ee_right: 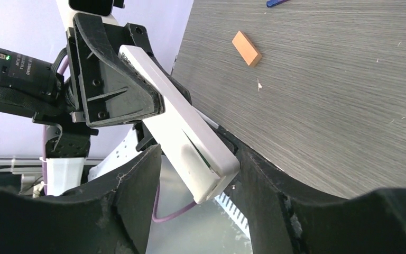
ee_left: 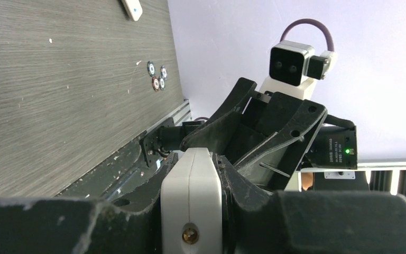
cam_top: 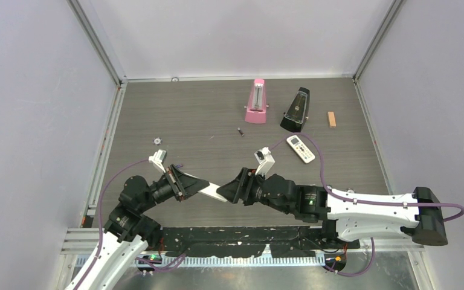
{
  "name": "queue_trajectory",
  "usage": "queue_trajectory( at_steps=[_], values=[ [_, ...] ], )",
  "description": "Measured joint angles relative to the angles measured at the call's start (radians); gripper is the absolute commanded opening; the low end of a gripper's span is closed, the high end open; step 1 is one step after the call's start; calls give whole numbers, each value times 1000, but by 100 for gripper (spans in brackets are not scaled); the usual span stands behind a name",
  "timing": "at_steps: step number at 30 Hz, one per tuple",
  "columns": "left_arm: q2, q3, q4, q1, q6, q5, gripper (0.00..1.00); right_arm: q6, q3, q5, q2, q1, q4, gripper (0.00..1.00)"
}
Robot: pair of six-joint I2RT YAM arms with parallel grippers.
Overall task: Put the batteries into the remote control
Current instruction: Load the battery cover into the remote control.
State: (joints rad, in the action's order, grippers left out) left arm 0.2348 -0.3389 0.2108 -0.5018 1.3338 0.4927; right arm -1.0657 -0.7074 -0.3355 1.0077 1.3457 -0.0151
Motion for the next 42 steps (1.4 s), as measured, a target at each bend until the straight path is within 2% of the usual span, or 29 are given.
queue_trajectory(
  at_steps=[7, 17, 31, 42],
  values=[
    [-11, 1, -31, 0, 58, -1, 0, -35, 31, 2, -8, 0, 53, 55],
    [-26, 60, -109, 0, 156, 2, 0, -68, 66, 5, -35, -2, 92, 39],
    [-52, 60, -135, -2, 182, 5, 0, -86, 80, 16, -76, -2, 114, 24],
    [-71, 60, -138, -6, 174, -2, 0, -89, 95, 31, -98, -2, 132, 7]
  ],
)
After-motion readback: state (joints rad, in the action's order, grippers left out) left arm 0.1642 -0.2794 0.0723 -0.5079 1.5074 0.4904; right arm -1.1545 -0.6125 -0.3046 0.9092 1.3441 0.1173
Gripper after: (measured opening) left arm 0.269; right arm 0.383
